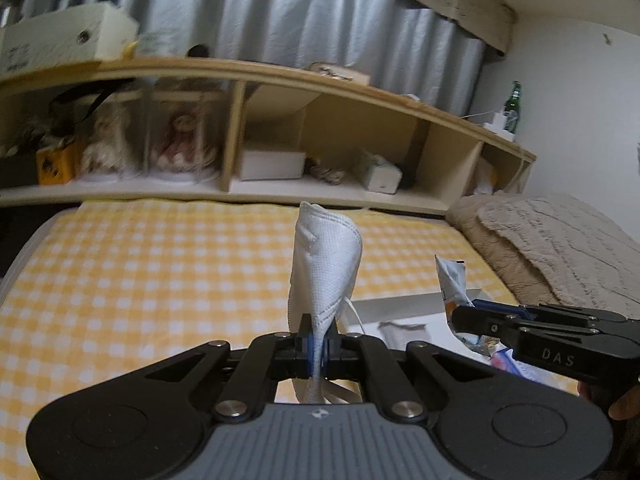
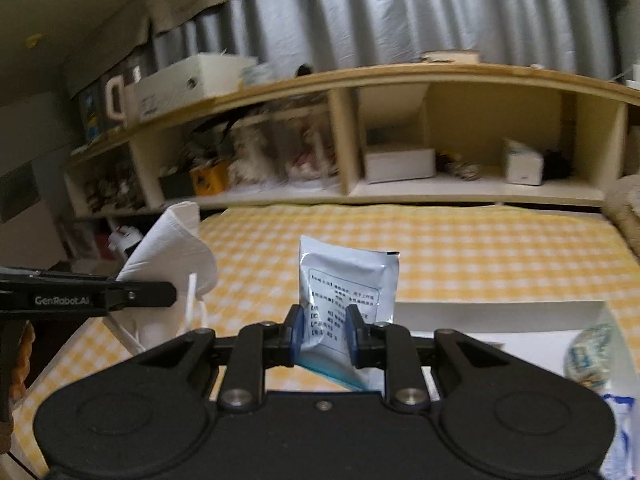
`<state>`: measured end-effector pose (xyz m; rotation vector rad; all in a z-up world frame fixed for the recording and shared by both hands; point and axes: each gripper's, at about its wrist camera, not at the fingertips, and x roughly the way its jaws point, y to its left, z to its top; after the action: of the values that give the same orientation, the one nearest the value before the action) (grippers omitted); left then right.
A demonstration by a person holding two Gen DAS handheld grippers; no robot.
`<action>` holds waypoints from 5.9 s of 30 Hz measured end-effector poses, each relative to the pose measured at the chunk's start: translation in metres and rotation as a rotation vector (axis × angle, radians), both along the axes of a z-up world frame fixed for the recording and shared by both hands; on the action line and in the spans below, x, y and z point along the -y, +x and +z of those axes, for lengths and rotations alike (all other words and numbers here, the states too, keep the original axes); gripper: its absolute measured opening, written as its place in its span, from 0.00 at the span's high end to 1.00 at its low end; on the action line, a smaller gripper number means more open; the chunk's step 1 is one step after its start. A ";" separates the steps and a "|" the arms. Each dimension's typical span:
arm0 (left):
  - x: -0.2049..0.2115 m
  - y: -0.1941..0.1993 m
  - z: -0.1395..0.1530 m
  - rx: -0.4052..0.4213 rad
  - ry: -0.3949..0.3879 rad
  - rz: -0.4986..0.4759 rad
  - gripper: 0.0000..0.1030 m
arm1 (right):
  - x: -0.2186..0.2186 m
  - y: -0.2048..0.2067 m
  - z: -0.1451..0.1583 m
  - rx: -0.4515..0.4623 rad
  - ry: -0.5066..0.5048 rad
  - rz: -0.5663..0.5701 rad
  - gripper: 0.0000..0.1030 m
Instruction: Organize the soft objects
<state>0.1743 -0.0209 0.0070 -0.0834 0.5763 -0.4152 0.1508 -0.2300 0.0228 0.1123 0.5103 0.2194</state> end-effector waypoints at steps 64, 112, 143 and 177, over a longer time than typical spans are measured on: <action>0.198 0.153 -0.117 -0.167 0.060 -0.163 0.52 | 0.158 0.077 -0.100 -0.301 0.027 -0.352 0.57; 0.149 0.057 -0.034 -0.063 0.098 -0.117 0.01 | 0.127 0.018 -0.022 -0.151 0.015 -0.431 0.22; 0.070 -0.097 0.038 0.102 0.101 -0.001 0.00 | 0.056 -0.133 0.053 0.027 -0.068 -0.292 0.00; 0.041 -0.152 -0.009 0.116 0.187 0.045 0.00 | 0.029 -0.190 0.012 -0.007 -0.193 -0.376 0.00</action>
<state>0.0220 -0.0624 -0.0019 0.1063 0.4955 -0.3190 -0.0391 -0.2593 0.0351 0.0190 0.5048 -0.1977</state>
